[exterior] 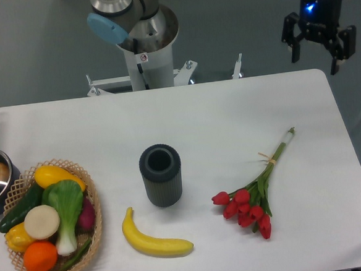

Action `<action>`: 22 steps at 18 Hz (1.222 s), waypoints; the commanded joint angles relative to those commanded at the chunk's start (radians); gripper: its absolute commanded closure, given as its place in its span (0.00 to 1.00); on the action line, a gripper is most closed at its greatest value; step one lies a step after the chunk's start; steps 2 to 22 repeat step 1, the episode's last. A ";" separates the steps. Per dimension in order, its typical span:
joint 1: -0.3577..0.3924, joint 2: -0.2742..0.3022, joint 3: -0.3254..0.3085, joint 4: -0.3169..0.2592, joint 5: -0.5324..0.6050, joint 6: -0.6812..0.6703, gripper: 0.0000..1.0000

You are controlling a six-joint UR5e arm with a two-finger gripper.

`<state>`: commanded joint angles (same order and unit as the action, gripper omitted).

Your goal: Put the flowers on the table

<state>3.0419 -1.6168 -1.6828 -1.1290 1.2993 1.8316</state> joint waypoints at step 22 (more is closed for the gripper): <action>0.003 0.000 0.000 0.000 0.000 0.000 0.00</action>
